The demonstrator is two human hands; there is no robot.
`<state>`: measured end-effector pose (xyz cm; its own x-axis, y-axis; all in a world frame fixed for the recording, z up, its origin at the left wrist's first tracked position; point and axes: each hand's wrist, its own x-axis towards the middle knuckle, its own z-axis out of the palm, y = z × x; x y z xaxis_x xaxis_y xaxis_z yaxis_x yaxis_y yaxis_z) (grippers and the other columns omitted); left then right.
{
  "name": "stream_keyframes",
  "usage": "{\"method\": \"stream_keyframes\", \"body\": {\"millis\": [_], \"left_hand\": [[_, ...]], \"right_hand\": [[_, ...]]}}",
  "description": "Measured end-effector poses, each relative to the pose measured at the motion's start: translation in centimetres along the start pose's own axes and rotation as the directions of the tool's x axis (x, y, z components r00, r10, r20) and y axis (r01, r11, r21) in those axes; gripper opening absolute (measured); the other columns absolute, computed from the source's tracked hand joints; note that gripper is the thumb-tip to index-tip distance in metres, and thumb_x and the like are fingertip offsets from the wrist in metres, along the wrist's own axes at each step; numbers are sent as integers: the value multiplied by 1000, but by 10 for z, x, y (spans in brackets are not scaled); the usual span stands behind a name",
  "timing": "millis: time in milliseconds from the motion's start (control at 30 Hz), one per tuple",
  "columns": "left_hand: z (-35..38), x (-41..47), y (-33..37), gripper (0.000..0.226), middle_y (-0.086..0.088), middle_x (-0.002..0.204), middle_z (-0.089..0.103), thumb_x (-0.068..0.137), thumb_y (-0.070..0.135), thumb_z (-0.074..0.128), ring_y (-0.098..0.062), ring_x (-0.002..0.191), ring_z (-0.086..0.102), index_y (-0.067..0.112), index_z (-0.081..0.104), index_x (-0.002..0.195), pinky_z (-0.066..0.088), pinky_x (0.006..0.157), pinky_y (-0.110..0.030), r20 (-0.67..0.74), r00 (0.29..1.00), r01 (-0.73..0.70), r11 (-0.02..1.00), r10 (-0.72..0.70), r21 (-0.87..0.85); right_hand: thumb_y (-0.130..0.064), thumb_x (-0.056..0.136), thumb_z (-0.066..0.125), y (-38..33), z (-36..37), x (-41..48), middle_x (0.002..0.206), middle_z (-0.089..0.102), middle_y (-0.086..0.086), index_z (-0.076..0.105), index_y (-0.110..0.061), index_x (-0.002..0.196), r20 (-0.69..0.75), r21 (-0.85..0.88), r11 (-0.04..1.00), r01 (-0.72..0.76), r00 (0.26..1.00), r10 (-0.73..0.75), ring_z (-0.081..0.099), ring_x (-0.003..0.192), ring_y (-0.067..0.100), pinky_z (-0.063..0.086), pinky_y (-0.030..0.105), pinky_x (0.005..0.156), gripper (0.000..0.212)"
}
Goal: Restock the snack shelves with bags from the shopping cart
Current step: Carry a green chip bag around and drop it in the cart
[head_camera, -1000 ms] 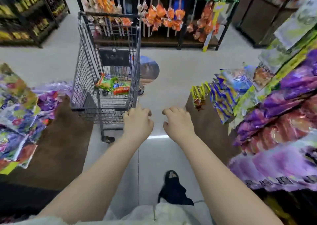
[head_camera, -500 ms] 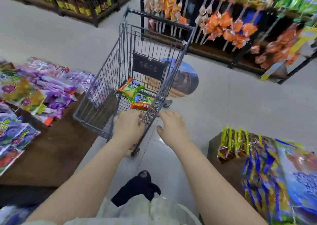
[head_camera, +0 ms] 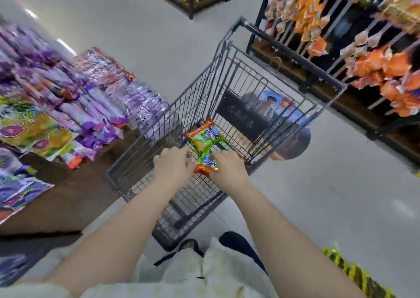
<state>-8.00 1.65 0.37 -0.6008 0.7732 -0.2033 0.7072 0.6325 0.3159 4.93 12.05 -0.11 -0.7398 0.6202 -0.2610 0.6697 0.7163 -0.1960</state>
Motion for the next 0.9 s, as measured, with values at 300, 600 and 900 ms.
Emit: {"method": "stream_keyframes", "body": {"millis": [300, 600, 900], "left_hand": [[54, 100, -1, 24, -3, 115, 62, 90, 27, 56, -29, 113, 53, 28, 62, 114, 43, 89, -40, 171, 925, 356, 932, -340, -70], [163, 162, 19, 18, -1, 100, 60, 90, 29, 66, -18, 77, 56, 20, 56, 102, 41, 62, -29, 530, 587, 806, 382, -613, -451], [306, 181, 30, 54, -13, 145, 50, 84, 29, 74, -30, 133, 47, 14, 54, 133, 49, 96, -42, 960, 135, 898, -380, -244, -222]], "right_hand": [[-22, 83, 67, 66, 26, 148, 125, 56, 9, 56, -16, 128, 357, 105, 988, 117, 923, -147, 52, 115, 29, 47, 42, 95, 47], [-23, 82, 73, 138, 89, 256, 129, 56, 6, 52, -17, 132, 637, 141, 989, 32, 762, -115, 56, 113, 27, 49, 37, 92, 54], [-26, 90, 65, 180, 200, 296, 145, 44, 13, 31, -13, 146, 812, 61, 998, 22, 581, -62, 43, 130, 30, 36, 32, 103, 67]]}}
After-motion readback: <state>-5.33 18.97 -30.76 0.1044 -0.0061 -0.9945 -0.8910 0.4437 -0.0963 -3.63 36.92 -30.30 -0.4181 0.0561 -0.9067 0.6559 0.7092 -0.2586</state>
